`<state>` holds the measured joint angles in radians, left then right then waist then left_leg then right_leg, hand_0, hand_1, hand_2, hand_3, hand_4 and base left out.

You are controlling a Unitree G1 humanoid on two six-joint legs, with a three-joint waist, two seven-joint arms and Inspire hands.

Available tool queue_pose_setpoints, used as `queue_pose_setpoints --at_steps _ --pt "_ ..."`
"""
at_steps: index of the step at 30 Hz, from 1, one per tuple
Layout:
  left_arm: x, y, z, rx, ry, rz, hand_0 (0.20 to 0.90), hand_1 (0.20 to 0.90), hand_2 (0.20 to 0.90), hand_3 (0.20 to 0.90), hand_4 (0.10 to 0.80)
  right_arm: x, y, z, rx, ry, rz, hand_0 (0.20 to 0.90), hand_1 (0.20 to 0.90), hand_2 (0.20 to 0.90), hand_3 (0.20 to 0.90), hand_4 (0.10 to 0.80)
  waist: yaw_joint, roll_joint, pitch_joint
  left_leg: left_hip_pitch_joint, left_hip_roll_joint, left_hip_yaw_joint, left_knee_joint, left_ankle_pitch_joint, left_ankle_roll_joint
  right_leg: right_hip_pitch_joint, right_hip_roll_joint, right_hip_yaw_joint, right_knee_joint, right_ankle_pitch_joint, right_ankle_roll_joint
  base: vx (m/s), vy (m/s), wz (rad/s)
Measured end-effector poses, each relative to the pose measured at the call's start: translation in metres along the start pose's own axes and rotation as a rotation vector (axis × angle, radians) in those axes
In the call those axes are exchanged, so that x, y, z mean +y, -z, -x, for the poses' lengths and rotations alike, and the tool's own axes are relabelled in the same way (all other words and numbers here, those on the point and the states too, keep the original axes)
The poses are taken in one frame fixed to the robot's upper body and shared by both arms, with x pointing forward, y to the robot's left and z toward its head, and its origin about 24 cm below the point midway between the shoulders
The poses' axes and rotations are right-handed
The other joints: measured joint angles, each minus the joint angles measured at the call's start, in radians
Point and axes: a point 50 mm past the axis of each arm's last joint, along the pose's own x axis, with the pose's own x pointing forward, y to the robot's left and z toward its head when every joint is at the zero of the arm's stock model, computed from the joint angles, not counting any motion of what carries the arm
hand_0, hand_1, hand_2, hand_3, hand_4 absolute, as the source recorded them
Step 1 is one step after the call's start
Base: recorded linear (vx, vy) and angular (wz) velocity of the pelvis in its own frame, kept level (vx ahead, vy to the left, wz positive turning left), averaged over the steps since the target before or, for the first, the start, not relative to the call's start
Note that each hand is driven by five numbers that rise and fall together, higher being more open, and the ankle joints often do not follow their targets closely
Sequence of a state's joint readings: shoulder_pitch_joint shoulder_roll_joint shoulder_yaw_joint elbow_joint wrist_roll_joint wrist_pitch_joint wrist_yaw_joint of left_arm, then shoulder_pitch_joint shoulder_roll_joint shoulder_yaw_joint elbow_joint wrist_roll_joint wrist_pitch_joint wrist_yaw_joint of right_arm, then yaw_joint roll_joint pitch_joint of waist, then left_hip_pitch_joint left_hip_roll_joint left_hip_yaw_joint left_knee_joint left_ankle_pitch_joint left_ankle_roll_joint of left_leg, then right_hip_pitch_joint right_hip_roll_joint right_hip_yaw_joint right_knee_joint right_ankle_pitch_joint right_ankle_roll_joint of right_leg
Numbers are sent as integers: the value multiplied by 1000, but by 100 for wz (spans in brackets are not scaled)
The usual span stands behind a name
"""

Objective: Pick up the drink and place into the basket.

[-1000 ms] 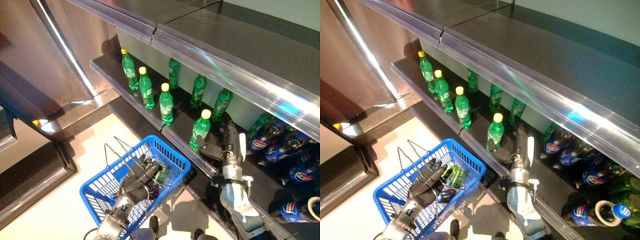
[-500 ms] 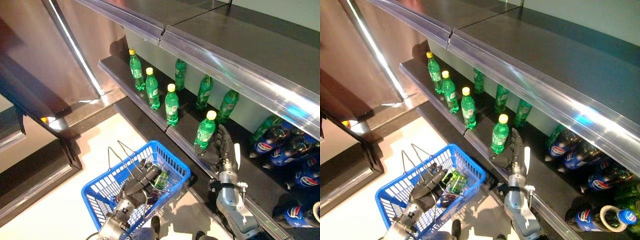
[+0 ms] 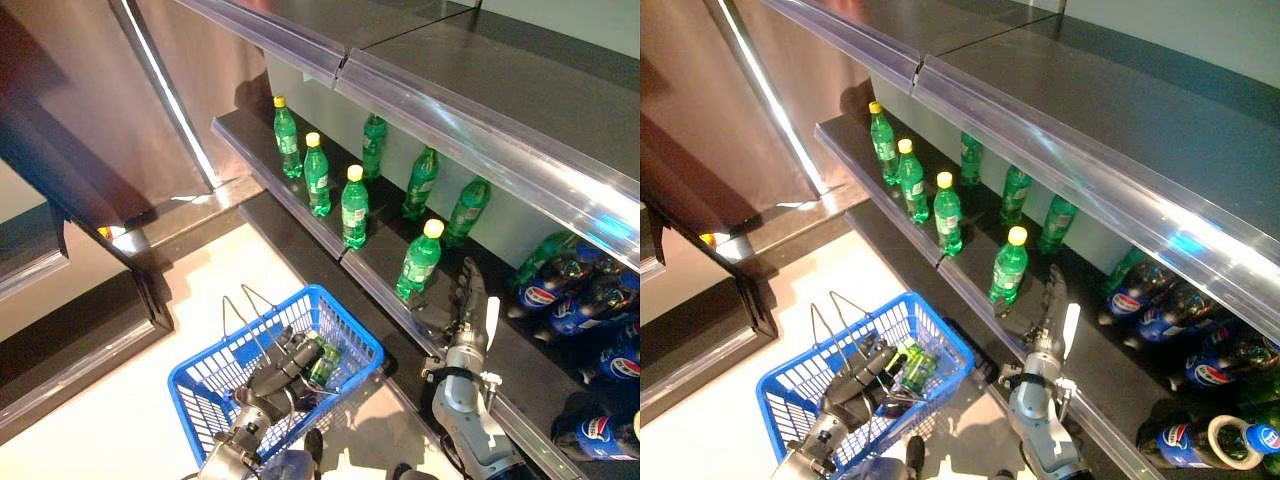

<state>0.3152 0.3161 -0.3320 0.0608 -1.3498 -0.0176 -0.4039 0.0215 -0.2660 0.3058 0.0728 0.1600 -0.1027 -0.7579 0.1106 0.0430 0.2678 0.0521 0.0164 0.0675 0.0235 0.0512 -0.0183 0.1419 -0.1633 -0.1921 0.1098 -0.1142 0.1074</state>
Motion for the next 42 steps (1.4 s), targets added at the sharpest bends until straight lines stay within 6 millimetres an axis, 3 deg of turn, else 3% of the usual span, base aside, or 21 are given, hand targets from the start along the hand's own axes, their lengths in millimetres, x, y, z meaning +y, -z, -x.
queue_pose_setpoints --at_steps 12,18,26,33,42 --pt "0 -1 -1 33 3 -39 300 300 300 200 100 2 8 2 35 8 3 900 900 900 900 800 25 -10 51 -6 -6 -27 34 -2 -1 3 -9 -19 41 -12 2 16 -44 7" --pt "-2 -9 -6 51 23 -77 300 300 300 200 100 6 5 -5 10 43 -10 900 900 900 900 800 31 -8 68 -105 -4 -38 74 3 3 -97 -10 -21 89 -20 -3 -145 -95 4" --pt "-11 -24 -23 58 75 -133 300 300 300 200 100 16 -22 -28 -73 109 -69 900 900 900 900 800 62 -22 148 -148 -3 -46 99 3 3 -131 -9 -23 96 -18 -5 -72 -76 1" --pt "-14 -31 -28 56 81 -158 300 300 300 200 100 20 -34 -35 -92 136 -121 900 900 900 900 800 80 -44 170 -169 0 -51 99 3 3 -144 -3 -26 86 -12 -7 -46 -62 1" --pt "-24 -42 -43 50 133 -201 300 300 300 200 100 30 -58 -47 -159 178 -188 900 900 900 900 800 80 -47 210 -230 8 -53 118 3 3 -184 10 -25 57 21 -9 -104 -40 -2"
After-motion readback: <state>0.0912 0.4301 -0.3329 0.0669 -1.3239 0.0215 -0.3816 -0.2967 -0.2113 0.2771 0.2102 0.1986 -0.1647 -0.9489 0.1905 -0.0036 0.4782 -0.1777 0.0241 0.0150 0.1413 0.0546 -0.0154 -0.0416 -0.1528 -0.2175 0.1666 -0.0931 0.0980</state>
